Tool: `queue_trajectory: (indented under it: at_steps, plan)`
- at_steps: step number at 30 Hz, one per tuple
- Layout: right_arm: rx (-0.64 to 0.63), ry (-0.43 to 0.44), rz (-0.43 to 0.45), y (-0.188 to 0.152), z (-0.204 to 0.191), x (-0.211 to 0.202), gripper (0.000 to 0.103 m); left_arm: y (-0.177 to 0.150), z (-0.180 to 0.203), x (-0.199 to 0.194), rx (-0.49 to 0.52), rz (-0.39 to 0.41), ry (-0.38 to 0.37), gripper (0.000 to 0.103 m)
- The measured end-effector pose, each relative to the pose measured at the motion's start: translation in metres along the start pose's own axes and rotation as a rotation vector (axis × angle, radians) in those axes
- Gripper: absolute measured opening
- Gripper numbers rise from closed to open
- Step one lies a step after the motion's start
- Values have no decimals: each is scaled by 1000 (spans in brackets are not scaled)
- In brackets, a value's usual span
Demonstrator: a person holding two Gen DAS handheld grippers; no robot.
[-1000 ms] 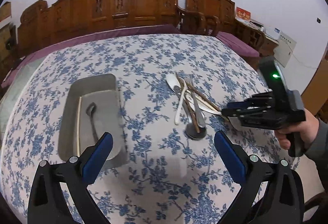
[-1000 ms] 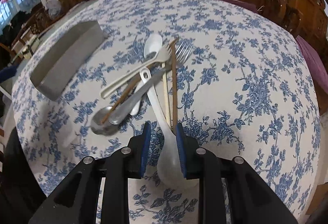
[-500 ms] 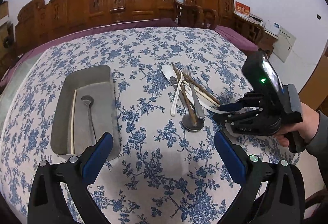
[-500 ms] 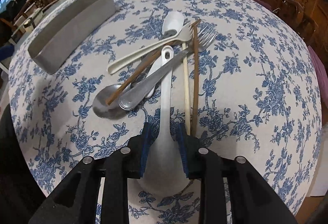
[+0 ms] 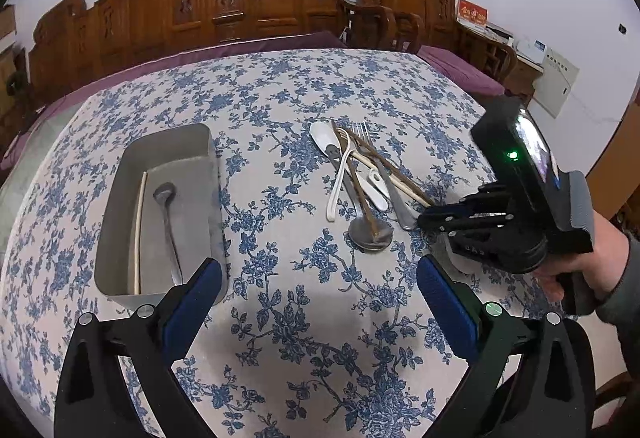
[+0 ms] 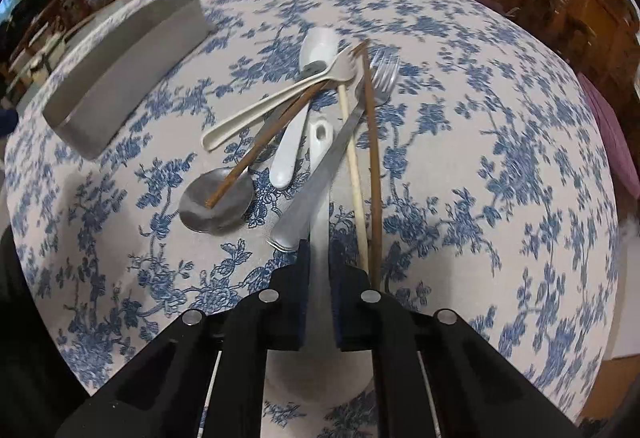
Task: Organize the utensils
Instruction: 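Lift the white spoon with right while left moves toward the utensil pile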
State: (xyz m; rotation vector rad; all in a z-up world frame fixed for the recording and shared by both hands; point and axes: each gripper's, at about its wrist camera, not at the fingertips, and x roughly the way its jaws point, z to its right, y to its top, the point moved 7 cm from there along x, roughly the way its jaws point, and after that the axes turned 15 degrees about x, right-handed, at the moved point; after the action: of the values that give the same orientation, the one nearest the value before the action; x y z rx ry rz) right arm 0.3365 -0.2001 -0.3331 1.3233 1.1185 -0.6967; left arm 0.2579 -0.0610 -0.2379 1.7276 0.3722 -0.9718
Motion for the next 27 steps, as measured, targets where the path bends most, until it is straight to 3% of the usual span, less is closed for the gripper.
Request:
queue_trajectory:
  at_steps: [11,20,27]
  plan:
    - [15,126,77,11,-19,-50,11,-4,0,-1,-16,-8,5,94]
    - [16,154,162,20,-29,-86,11,-2,-5,2,-13,-14,18,94]
    - [93,140,167,6,5,-74,11,8,3,35,25,-64,5,76]
